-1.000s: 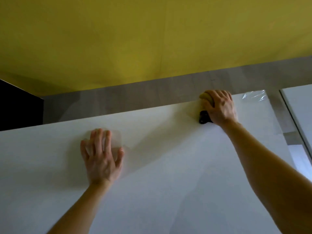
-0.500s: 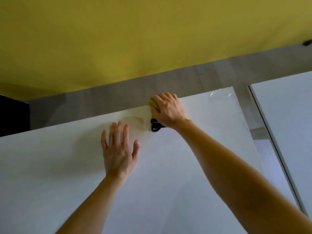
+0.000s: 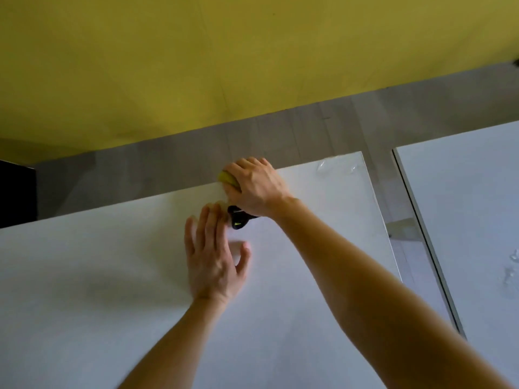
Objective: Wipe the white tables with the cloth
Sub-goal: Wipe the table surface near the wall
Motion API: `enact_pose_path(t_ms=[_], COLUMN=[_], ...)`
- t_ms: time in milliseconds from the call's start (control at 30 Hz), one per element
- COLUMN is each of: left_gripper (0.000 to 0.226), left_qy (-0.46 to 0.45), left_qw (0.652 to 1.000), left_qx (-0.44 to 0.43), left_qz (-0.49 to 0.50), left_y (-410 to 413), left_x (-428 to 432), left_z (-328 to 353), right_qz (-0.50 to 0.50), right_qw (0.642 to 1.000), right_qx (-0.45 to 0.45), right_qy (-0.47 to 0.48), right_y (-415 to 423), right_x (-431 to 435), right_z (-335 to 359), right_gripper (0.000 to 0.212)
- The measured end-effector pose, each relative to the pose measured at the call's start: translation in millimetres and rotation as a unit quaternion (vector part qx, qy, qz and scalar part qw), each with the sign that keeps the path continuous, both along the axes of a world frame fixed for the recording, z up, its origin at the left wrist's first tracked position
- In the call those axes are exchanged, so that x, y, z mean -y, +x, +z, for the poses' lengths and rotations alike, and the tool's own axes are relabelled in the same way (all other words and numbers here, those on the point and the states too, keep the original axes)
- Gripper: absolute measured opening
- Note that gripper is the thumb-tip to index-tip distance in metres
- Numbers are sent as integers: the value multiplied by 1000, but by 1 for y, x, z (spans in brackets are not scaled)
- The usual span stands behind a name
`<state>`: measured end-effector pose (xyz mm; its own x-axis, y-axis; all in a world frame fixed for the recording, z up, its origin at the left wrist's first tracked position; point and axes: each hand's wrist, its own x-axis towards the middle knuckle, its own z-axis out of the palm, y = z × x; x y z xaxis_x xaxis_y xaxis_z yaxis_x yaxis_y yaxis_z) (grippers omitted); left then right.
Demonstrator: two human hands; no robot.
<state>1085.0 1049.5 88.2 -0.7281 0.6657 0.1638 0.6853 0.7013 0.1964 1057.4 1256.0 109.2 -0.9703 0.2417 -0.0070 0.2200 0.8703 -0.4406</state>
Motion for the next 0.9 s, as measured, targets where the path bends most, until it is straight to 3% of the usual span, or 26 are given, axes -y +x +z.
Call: enact_pose_path(t_ms=[67,167,300,400,500,633,767,900], left_gripper=[73,72,71,70,71,69,68,67], left_qy=[1,0,0,-3,-1,5,14,16], left_qw=[1000,1000,1000,1000,1000,1000,1000,1000], left_qx=[0,3,6,-2,-9,-16,-12,-14], left_qz=[-1,-6,-4,-9,-4,-10,-11,-8], left_y=[-1,0,-2,-3,-2,-3,-3,-3], left_x=[1,2,1,0,2,2,1,3], left_z=[0,2,1,1,-3,-3,-3,-3], right_qz=[-16,-134,-262,-171,-64,-29,-183,-283], right_qw=[1000,990,960,981,997,998,981,956], right_qx=[1,12,8,-41,-44,-58,-52,-55], right_qy=[9,51,99,77,31,0,40,44], right_y=[31,98,102,50,9,24,101,114], right_x=[-51,-136,-128,-59,3,-26,-123,-124], right_z=[-2,1,-1,-2,1,-4,-5,-5], right_gripper=[31,33,25,19,26,33,28,29])
